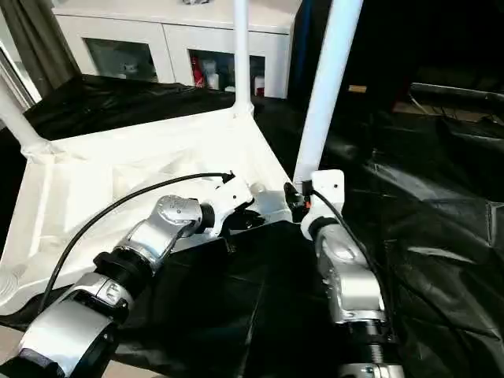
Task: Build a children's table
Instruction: Rotate leg to tighten
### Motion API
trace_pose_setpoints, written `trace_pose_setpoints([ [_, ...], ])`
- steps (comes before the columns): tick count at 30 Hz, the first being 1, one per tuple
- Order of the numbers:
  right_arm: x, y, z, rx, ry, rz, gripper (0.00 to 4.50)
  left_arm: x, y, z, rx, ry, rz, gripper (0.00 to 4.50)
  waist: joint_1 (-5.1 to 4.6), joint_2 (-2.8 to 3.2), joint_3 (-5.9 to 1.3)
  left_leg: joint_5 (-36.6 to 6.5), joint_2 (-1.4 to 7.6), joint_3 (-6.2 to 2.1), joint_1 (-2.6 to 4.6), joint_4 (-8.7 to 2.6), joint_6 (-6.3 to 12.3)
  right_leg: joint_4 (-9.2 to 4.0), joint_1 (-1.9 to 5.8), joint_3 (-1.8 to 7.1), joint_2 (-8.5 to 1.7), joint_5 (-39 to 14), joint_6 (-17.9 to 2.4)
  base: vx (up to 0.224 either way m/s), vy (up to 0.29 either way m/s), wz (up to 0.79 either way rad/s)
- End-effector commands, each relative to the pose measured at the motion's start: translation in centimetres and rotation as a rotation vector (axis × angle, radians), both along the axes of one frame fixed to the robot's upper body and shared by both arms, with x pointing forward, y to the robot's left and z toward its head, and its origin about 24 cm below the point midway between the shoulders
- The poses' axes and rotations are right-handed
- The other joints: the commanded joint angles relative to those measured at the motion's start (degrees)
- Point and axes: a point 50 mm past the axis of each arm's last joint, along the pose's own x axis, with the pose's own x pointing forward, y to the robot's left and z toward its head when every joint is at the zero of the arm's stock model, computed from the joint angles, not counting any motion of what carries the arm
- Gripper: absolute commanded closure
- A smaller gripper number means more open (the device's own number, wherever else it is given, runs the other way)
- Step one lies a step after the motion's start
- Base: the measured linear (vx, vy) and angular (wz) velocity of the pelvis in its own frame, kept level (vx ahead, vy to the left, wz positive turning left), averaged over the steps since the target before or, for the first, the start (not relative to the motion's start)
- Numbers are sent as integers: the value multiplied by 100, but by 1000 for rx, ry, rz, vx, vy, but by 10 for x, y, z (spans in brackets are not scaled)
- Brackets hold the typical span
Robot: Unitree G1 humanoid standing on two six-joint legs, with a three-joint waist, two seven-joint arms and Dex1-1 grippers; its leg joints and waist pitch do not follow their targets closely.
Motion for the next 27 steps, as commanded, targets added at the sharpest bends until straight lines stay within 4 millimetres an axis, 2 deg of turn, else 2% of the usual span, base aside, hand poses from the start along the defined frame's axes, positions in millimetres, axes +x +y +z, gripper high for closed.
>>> trace_pose_setpoints([
  [1,-10,32,-22,48,104,182,222,-13,-22,-5,-48,27,-94,450,-36,-92,-130,-2281,211,-156,29,-546,-37,-476,22,108,-202,-2259,-799,0,0,0],
  [4,-10,25,-16,53,77,254,181,-10,-12,-3,-40,31,-116,450,-37,-100,-137,-2174,213,-146,8,-539,48,-460,50,114,-208,-2079,-888,0,0,0],
  [6,-10,20,-13,48,69,303,159,-10,-7,-3,-37,36,-130,450,-25,-107,-154,-1977,217,-124,4,-515,138,-443,71,124,-218,-1819,-986,0,0,0],
  [7,-10,17,-10,44,65,340,150,-9,-3,-2,-36,39,-141,450,-18,-119,-155,-1794,219,-110,-20,-499,248,-424,98,122,-222,-1672,-1079,0,0,0],
  [8,-11,16,-10,41,63,352,144,-9,-2,-2,-36,41,-146,450,-17,-117,-152,-1741,218,-104,-30,-498,267,-427,96,121,-229,-1700,-1091,0,0,0],
  [9,-11,13,-7,34,58,393,144,-9,2,-1,-37,45,-162,450,-17,-117,-152,-1741,218,-104,-30,-498,267,-427,96,121,-229,-1700,-1091,0,0,0],
  [10,-15,4,-2,-24,48,513,144,-10,12,0,-42,58,-205,450,12,-140,-192,-1469,225,-103,-22,-469,342,-413,147,111,-246,-1609,-1144,0,0,0],
  [11,-17,-1,0,-51,48,576,144,-11,17,1,-45,67,-234,450,11,-175,-207,-1234,220,-79,-43,-435,467,-386,156,115,-243,-1354,-1226,0,0,0],
  [12,-20,-9,4,-69,53,666,144,-13,26,2,-43,85,-279,450,29,-172,-219,-1077,226,-88,-58,-419,521,-349,192,111,-256,-1159,-1281,0,0,0],
  [13,-21,-14,9,-60,56,734,144,-15,34,2,-30,99,-307,450,25,-195,-243,-643,225,-68,-106,-350,766,-253,204,108,-247,-434,-1495,59,-26,-3],
  [14,-21,-14,9,-59,56,736,144,-15,34,2,-29,99,-308,450,42,-175,-268,-483,228,-63,-92,-328,823,-209,208,109,-242,-130,-1585,59,-26,-3],
  [15,-22,-16,10,-57,59,759,144,-15,37,2,-25,103,-315,450,38,-207,-280,-319,211,-45,-106,-285,908,-168,205,114,-225,228,-1647,58,-27,-2],
  [16,-23,-17,11,-57,65,785,144,-15,40,2,-22,108,-322,450,85,-189,-309,11,218,-43,-105,-242,1054,-74,208,107,-217,855,-1772,0,0,0],
  [17,-25,-20,14,-65,77,846,144,-17,47,2,-21,124,-334,450,94,-223,-318,151,212,-25,-109,-218,1139,-53,209,94,-196,1108,-1808,0,0,0],
  [18,-25,-20,14,-65,79,855,144,-17,49,2,-20,127,-336,450,128,-198,-332,350,216,-22,-109,-189,1263,3,210,76,-181,1486,-1896,0,0,0],
  [19,-25,-22,16,-63,86,892,144,-18,53,2,-20,136,-342,450,139,-212,-327,364,221,-17,-124,-163,1344,37,198,60,-172,1599,-1945,0,0,0],
  [20,-25,-23,20,-52,86,930,144,-19,58,2,-18,142,-345,450,148,-199,-312,314,235,-17,-121,-167,1340,26,176,56,-183,1484,-1955,0,0,0],
  [21,-25,-23,20,-52,86,930,144,-19,58,2,-18,142,-345,450,145,-220,-308,222,234,-10,-121,-164,1335,18,173,53,-182,1341,-1954,0,0,0],
  [22,-25,-23,21,-53,87,948,144,-19,59,2,-18,144,-346,450,148,-236,-272,-86,257,-12,-120,-192,1212,-16,152,50,-197,697,-1941,0,0,0],
  [23,-25,-23,21,-53,87,948,144,-19,59,2,-18,144,-346,450,148,-236,-272,-86,257,-12,-120,-192,1212,-16,152,50,-197,697,-1941,0,0,0],
  [25,-23,-27,24,-64,98,1000,144,-21,64,1,-18,153,-351,450,129,-277,-216,-606,285,-9,-98,-249,915,-101,129,72,-213,-343,-1843,0,0,0],
  [26,-23,-27,24,-64,99,1007,144,-21,65,1,-18,155,-352,450,133,-262,-210,-684,292,-11,-84,-260,858,-116,119,76,-219,-489,-1825,0,0,0],
  [27,-22,-28,25,-69,100,1016,144,-22,66,1,-18,155,-350,450,118,-292,-205,-757,292,-6,-85,-266,810,-132,116,84,-215,-612,-1794,0,0,0],
])
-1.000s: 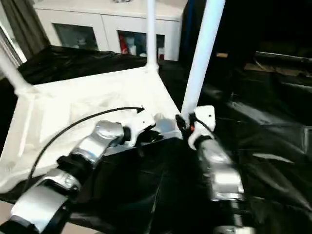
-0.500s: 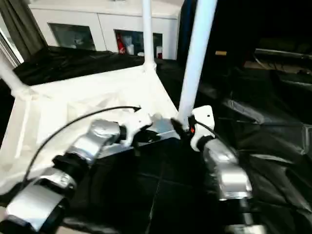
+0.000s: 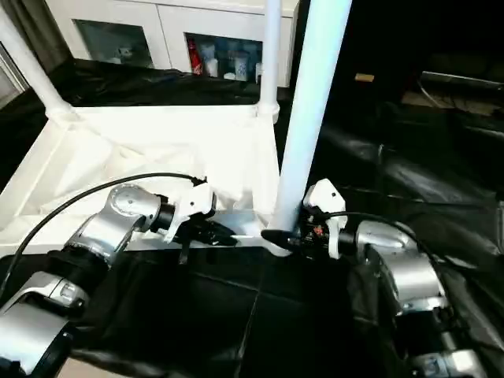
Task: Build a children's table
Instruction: Rotate leg to tighten
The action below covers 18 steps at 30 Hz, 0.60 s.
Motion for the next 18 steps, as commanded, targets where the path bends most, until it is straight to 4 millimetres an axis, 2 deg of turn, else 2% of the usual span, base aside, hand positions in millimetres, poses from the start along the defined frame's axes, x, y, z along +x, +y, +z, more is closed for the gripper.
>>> trace_pose_setpoints([
  [1,0,4,2,7,5,56,144,-8,3,-15,-15,81,16,450,20,-171,-278,-840,230,-45,38,-366,649,-357,286,109,-234,-807,-1692,0,0,0],
  [2,0,3,3,6,7,61,144,-8,4,-15,-15,81,16,450,11,-206,-291,-844,224,-41,42,-359,622,-361,292,114,-234,-833,-1668,0,0,0],
  [3,0,2,3,2,9,70,144,-9,4,-15,-13,81,18,450,7,-195,-299,-735,216,-45,44,-350,606,-345,289,123,-234,-701,-1660,0,0,0],
  [5,1,-1,3,-10,19,90,144,-8,6,-15,-12,79,24,450,8,-256,-322,-530,209,-38,38,-323,698,-303,306,124,-232,-392,-1699,0,0,0],
  [6,1,-1,3,-12,20,92,144,-8,7,-15,-12,78,26,450,10,-246,-324,-467,206,-36,35,-314,736,-288,307,124,-232,-295,-1717,0,0,0],
  [7,1,-3,3,-19,26,102,144,-8,8,-14,-13,74,34,450,17,-278,-331,-352,199,-23,29,-294,834,-275,308,120,-228,-141,-1741,0,0,0],
  [10,3,-3,2,-17,35,107,177,-8,9,-14,-14,71,44,450,26,-303,-335,-302,196,-28,14,-281,880,-257,311,113,-236,-196,-1732,0,0,0],
  [13,3,-1,1,-8,40,105,193,-8,10,-14,-14,69,53,450,24,-313,-329,-338,195,-24,21,-276,861,-269,300,117,-230,-322,-1718,0,0,0],
  [15,3,1,0,-1,44,105,221,-8,11,-15,-15,69,59,450,21,-316,-327,-334,193,-28,20,-276,854,-265,299,117,-227,-340,-1700,0,0,0],
  [18,1,1,-3,9,54,106,230,-8,11,-15,-16,71,66,450,17,-320,-317,-354,191,-30,21,-276,846,-268,293,121,-226,-380,-1687,0,0,0],
])
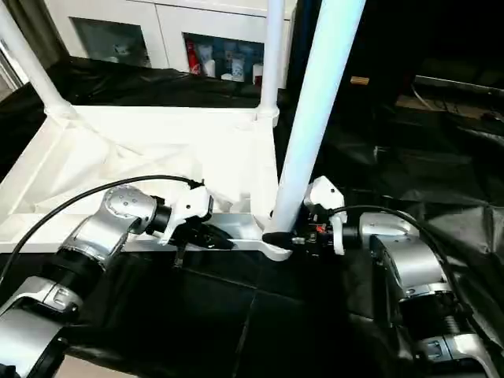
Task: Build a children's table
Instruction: Rotate leg to tighten
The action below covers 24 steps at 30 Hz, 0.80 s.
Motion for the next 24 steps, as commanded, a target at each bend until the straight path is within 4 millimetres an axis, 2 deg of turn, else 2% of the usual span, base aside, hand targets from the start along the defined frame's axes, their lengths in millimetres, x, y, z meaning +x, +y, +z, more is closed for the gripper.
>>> trace_pose_setpoints([
  [1,-5,4,-8,27,48,29,237,-6,7,-17,-28,77,64,450,36,-214,-342,-367,186,-35,19,-312,840,-312,292,112,-218,-406,-1676,0,0,0],
  [3,-6,4,-10,31,53,22,243,-6,7,-17,-29,74,77,450,35,-192,-325,-395,188,-38,22,-317,830,-315,279,113,-214,-422,-1689,0,0,0],
  [5,-6,4,-12,35,54,0,244,-4,7,-18,-29,64,100,450,31,-211,-331,-411,185,-35,22,-313,820,-314,286,117,-211,-401,-1689,0,0,0],
  [6,-6,4,-15,35,54,-28,245,-2,6,-18,-27,54,126,450,30,-179,-316,-430,181,-38,15,-318,806,-322,278,121,-212,-423,-1683,0,0,0],
  [9,-3,5,-23,20,46,-145,246,5,1,-18,-33,28,202,450,3,-203,-281,-816,171,-49,23,-359,601,-406,257,128,-212,-1060,-1539,0,0,0],
  [10,1,7,-32,10,47,-270,249,10,-5,-18,-43,3,259,450,-29,-183,-248,-1151,167,-70,30,-404,372,-473,226,125,-210,-1732,-1357,0,0,0],
  [12,2,8,-38,1,49,-336,250,12,-10,-18,-49,-7,287,450,-35,-183,-255,-1201,170,-86,38,-416,302,-487,236,121,-222,-1894,-1294,0,0,0],
  [13,4,13,-45,1,62,-429,251,14,-18,-19,-55,-16,313,450,-64,-162,-221,-1452,169,-101,50,-458,137,-547,191,127,-218,-2346,-1101,0,0,0],
  [14,4,16,-49,0,73,-490,252,14,-24,-19,-58,-21,329,450,-72,-169,-233,-1542,162,-111,66,-465,72,-556,181,133,-221,-2437,-1040,0,0,0],
  [15,7,23,-58,7,108,-654,252,14,-38,-21,-62,-17,351,450,-63,-144,-238,-1546,169,-126,72,-478,45,-559,196,128,-228,-2401,-1028,0,0,0],
  [16,7,25,-60,8,117,-689,253,14,-41,-21,-63,-16,355,450,-94,-131,-223,-1604,162,-136,68,-514,-33,-576,180,119,-206,-2348,-980,0,0,0],
  [17,10,33,-63,12,122,-757,253,13,-53,-22,-66,-14,358,450,-106,-121,-214,-1680,160,-140,65,-531,-48,-589,182,118,-211,-2398,-957,0,0,0],
  [18,10,33,-63,12,122,-757,253,13,-53,-22,-66,-14,358,450,-106,-121,-214,-1680,160,-140,65,-531,-48,-589,182,118,-211,-2398,-957,0,0,0],
  [19,14,47,-64,17,110,-821,253,9,-71,-22,-73,-13,353,450,-132,-123,-212,-1911,154,-142,105,-534,-86,-628,155,127,-213,-2581,-880,0,0,0],
  [20,15,53,-64,19,106,-839,253,8,-76,-22,-75,-14,352,450,-148,-117,-202,-2069,142,-149,134,-541,-116,-660,123,134,-209,-2708,-839,0,0,0],
  [21,16,59,-63,22,102,-841,253,7,-81,-22,-81,-12,346,450,-163,-115,-206,-2138,141,-162,129,-551,-123,-656,133,127,-208,-2776,-808,0,0,0],
  [24,17,68,-61,18,94,-827,253,5,-87,-21,-93,-5,331,450,-174,-102,-240,-2048,147,-172,108,-581,-60,-665,179,117,-210,-2495,-773,0,0,0],
])
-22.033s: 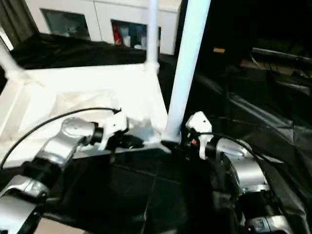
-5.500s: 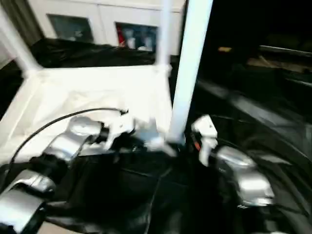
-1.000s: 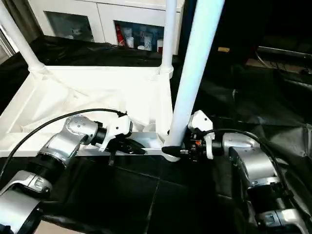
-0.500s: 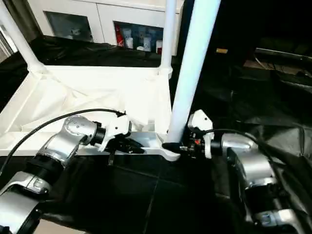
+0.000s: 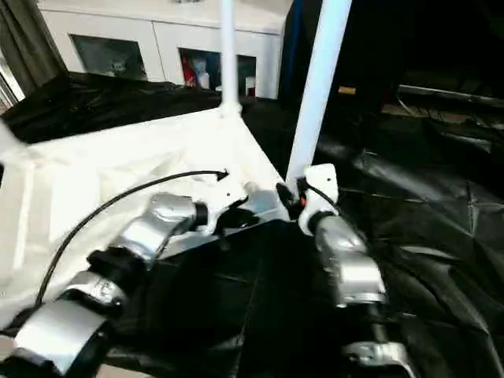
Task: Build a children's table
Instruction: Rotate leg to tighten
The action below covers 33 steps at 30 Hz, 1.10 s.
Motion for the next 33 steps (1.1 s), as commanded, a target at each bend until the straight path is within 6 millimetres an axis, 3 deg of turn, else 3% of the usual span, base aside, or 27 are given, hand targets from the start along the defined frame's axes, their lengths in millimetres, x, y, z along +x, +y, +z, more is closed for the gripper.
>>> trace_pose_setpoints([
  [1,-13,34,-29,4,145,128,253,-13,-29,-5,-85,33,-50,450,1,-97,-169,-1877,180,-147,-1,-530,43,-496,92,114,-198,-2179,-846,0,0,0],
  [3,-12,34,-25,4,114,163,253,-11,-24,-5,-76,30,-49,450,11,-91,-160,-1867,181,-128,7,-525,85,-494,80,124,-197,-2017,-920,0,0,0],
  [4,-11,30,-23,9,103,168,184,-10,-19,-6,-68,30,-54,450,13,-87,-164,-1840,182,-126,0,-522,105,-487,93,126,-203,-1955,-963,0,0,0],
  [7,-10,26,-18,10,90,206,165,-8,-7,-7,-56,30,-62,450,19,-84,-167,-1807,184,-118,-1,-520,156,-486,102,127,-205,-1881,-1020,0,0,0],
  [9,-11,21,-14,6,80,265,165,-8,2,-7,-46,35,-75,450,25,-83,-162,-1796,189,-115,-8,-520,193,-484,114,125,-205,-1848,-1045,0,0,0],
  [10,-14,12,-8,-2,83,390,165,-8,18,-7,-30,40,-111,450,29,-106,-170,-1727,182,-112,-22,-509,259,-475,147,124,-213,-1819,-1060,0,0,0],
  [11,-14,12,-8,-2,83,390,165,-8,18,-7,-30,40,-111,450,29,-106,-170,-1727,182,-112,-22,-509,259,-475,147,124,-213,-1819,-1060,0,0,0],
  [15,-26,-7,1,-45,76,617,165,-12,41,-4,-29,69,-209,450,66,-122,-181,-1324,206,-78,-45,-480,476,-451,167,136,-238,-1508,-1192,0,0,0],
  [16,-28,-10,3,-40,78,652,165,-13,45,-3,-30,80,-231,450,70,-110,-201,-1018,211,-74,-53,-457,526,-397,180,118,-233,-1124,-1334,0,0,0],
  [17,-31,-13,5,-35,82,691,165,-15,50,-2,-26,88,-253,450,67,-151,-196,-935,207,-65,-61,-447,561,-384,186,111,-223,-1000,-1372,0,0,0],
  [18,-31,-14,5,-34,83,697,165,-15,50,-2,-25,89,-256,450,76,-120,-214,-711,220,-66,-52,-428,636,-333,200,104,-222,-626,-1506,0,0,0],
  [20,-34,-18,8,-25,93,750,165,-16,56,-1,-23,98,-279,450,77,-127,-215,-510,216,-50,-57,-401,751,-282,203,93,-200,-162,-1664,0,0,0],
  [24,-38,-25,11,-15,117,831,165,-18,63,2,-38,119,-313,450,129,-88,-223,-378,246,-26,-16,-373,869,-212,209,76,-185,283,-1895,0,0,0],
  [25,-39,-27,11,-10,123,854,165,-18,66,3,-40,124,-319,450,131,-89,-218,-377,247,-22,-22,-372,876,-205,207,74,-180,323,-1918,0,0,0],
  [26,-39,-27,11,-10,126,868,165,-18,67,3,-40,127,-322,450,144,-160,-201,-468,247,-13,-32,-376,886,-208,211,68,-185,192,-1913,0,0,0],
  [28,-39,-28,12,-10,127,876,165,-19,68,4,-40,129,-324,450,164,-133,-183,-629,260,-13,-21,-394,818,-243,194,78,-212,-158,-1871,0,0,0],
  [30,-38,-26,13,-1,125,885,165,-19,69,4,-41,131,-324,450,181,-160,-175,-740,262,-13,-10,-406,695,-262,186,90,-217,-447,-1802,0,0,0],
  [33,-36,-24,14,8,120,889,199,-19,70,4,-42,131,-323,450,186,-170,-183,-659,255,-15,-13,-402,670,-250,189,97,-218,-400,-1769,0,0,0],
])
